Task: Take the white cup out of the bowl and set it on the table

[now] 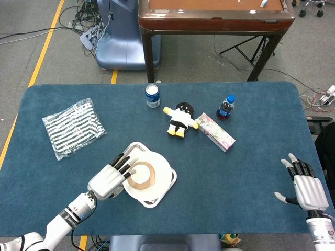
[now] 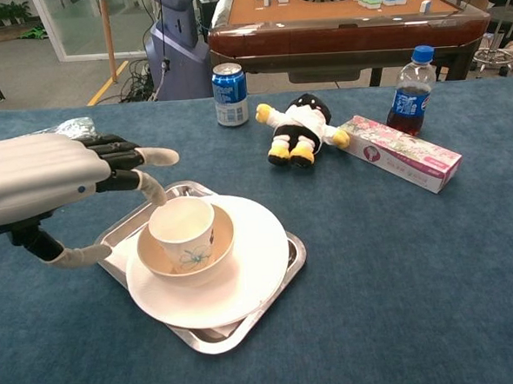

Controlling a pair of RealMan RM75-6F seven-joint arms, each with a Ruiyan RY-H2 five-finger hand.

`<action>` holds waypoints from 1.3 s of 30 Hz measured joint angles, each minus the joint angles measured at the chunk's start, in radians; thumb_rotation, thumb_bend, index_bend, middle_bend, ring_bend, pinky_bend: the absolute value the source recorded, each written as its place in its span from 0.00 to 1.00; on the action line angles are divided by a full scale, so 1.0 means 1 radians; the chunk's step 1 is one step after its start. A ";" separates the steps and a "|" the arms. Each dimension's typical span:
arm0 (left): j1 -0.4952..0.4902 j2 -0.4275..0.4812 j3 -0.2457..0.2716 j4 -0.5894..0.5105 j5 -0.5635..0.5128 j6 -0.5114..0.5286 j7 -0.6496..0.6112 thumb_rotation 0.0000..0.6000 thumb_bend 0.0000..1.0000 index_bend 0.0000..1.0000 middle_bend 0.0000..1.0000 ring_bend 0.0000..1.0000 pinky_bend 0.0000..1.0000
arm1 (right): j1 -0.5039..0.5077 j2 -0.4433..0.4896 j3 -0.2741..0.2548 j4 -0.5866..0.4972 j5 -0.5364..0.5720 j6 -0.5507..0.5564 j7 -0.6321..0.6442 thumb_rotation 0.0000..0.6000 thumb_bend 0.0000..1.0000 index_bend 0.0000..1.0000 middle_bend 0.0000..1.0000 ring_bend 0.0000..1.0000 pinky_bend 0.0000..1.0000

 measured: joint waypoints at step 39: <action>-0.073 -0.135 0.039 0.129 0.026 -0.006 -0.153 1.00 0.32 0.27 0.00 0.00 0.00 | -0.002 0.010 -0.003 0.004 -0.008 0.007 0.026 1.00 0.22 0.00 0.00 0.00 0.00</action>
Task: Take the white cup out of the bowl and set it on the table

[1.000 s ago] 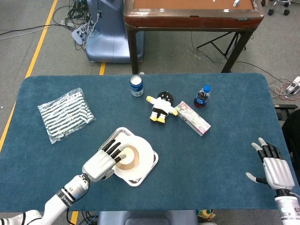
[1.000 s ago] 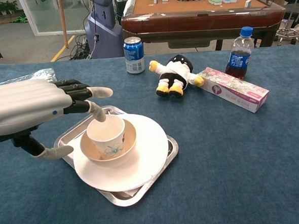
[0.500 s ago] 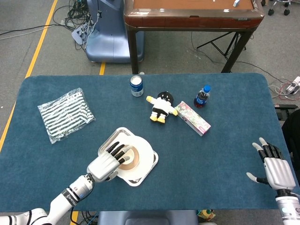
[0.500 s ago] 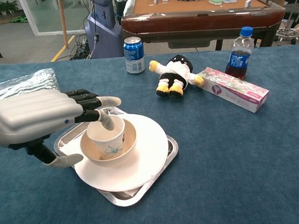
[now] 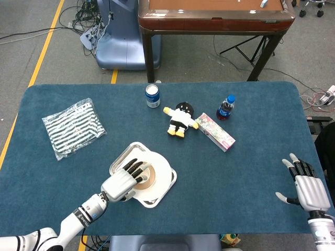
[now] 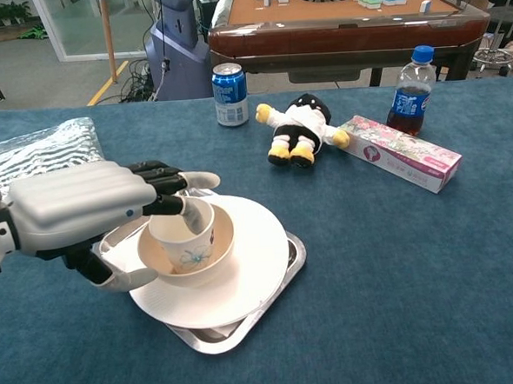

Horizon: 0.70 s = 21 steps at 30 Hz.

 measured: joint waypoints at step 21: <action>-0.038 -0.043 -0.002 0.122 0.029 -0.004 -0.147 1.00 0.32 0.37 0.00 0.00 0.00 | 0.016 -0.006 0.007 0.016 0.037 -0.035 -0.006 1.00 0.22 0.00 0.00 0.00 0.00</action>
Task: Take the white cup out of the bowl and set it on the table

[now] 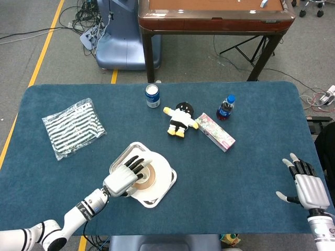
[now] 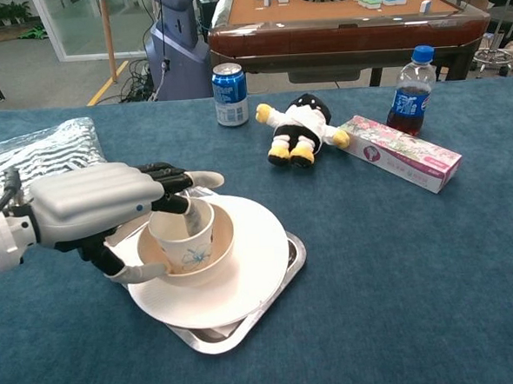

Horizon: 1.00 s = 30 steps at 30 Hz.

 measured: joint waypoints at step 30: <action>0.011 -0.050 0.018 0.094 0.062 0.087 -0.088 1.00 0.32 0.63 0.00 0.00 0.00 | 0.005 -0.007 -0.003 -0.001 0.001 0.001 -0.012 1.00 0.22 0.00 0.00 0.00 0.00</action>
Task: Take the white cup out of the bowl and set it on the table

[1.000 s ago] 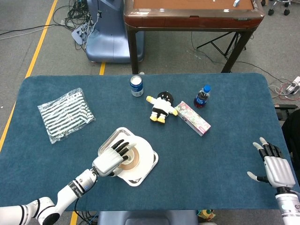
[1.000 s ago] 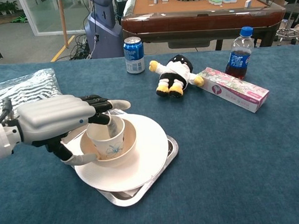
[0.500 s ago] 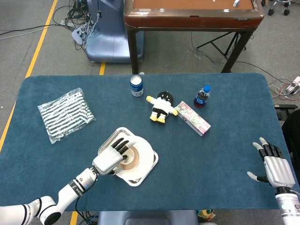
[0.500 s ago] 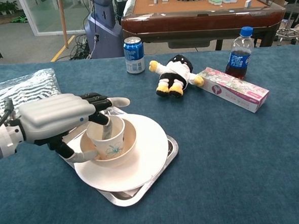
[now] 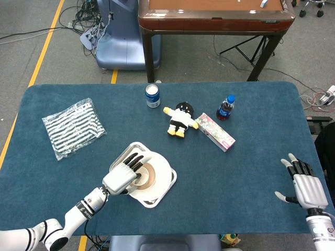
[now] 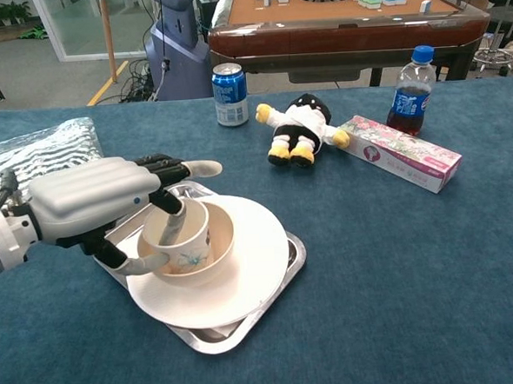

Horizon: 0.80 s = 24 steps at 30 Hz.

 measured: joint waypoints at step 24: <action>0.002 0.078 -0.017 -0.100 -0.007 0.020 0.062 1.00 0.32 0.65 0.00 0.00 0.00 | 0.008 -0.003 0.000 0.003 0.006 -0.011 -0.006 1.00 0.22 0.00 0.00 0.00 0.00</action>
